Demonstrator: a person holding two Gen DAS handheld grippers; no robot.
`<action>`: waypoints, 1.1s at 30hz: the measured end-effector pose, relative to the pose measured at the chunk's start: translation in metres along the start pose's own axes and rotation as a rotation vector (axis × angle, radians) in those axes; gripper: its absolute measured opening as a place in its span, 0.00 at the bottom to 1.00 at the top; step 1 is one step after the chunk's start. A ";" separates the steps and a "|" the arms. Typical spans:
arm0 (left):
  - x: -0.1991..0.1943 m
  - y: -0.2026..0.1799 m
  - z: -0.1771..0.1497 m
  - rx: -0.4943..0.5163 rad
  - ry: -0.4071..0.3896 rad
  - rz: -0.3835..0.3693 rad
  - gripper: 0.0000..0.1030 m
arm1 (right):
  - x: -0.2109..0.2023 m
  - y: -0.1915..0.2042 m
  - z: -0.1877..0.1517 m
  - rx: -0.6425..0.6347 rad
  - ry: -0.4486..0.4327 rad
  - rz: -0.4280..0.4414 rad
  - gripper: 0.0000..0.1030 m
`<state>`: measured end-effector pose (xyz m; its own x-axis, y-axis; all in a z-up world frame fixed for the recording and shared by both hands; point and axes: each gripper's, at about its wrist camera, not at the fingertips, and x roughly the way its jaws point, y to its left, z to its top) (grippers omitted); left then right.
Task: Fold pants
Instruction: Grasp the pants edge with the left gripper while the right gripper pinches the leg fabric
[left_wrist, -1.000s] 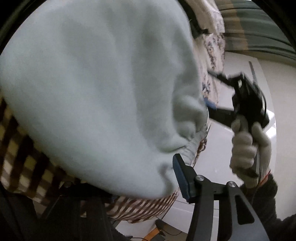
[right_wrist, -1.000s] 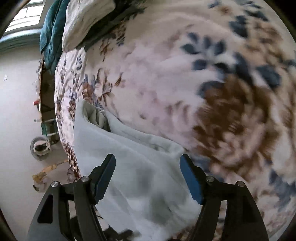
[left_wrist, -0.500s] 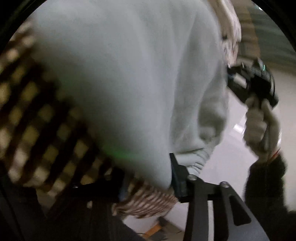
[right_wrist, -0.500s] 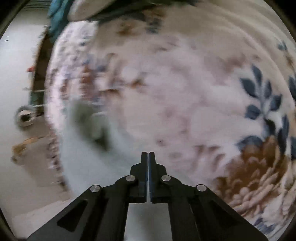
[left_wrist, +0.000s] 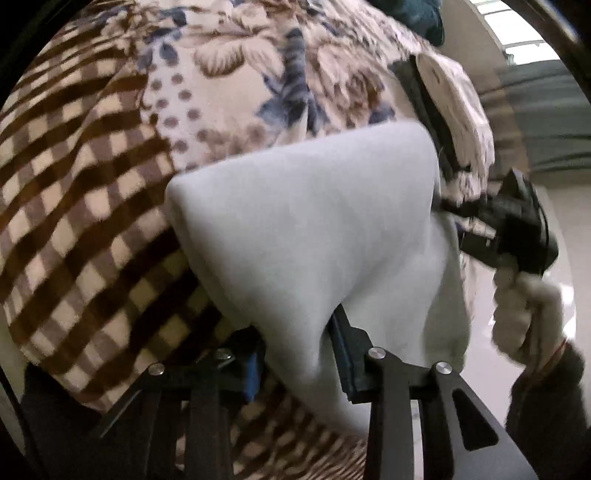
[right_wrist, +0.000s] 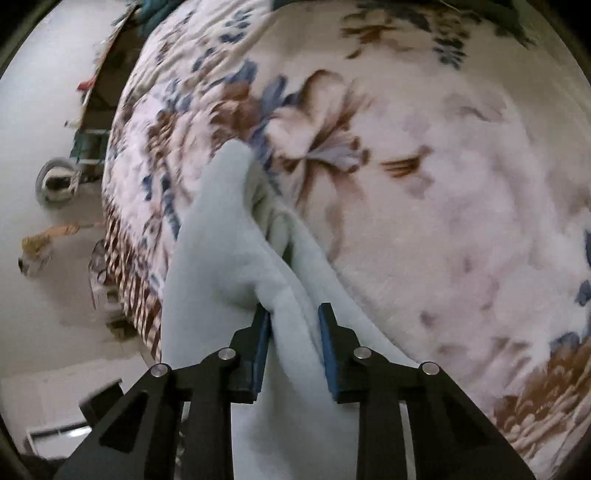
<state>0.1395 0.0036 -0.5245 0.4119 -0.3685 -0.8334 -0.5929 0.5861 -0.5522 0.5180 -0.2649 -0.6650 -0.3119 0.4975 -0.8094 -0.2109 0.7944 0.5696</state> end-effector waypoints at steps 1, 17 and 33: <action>0.000 0.001 -0.001 -0.006 0.011 -0.002 0.29 | 0.006 -0.001 0.002 0.010 0.022 0.005 0.27; 0.058 -0.089 -0.063 -0.104 0.295 -0.188 0.61 | -0.075 -0.088 -0.132 0.297 -0.058 -0.077 0.70; 0.081 -0.099 -0.086 -0.093 0.326 -0.303 0.42 | -0.060 -0.130 -0.186 0.426 -0.107 0.087 0.58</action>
<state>0.1720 -0.1467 -0.5389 0.3460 -0.7297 -0.5897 -0.5449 0.3554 -0.7595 0.3919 -0.4625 -0.6636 -0.2093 0.5840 -0.7843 0.2192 0.8097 0.5444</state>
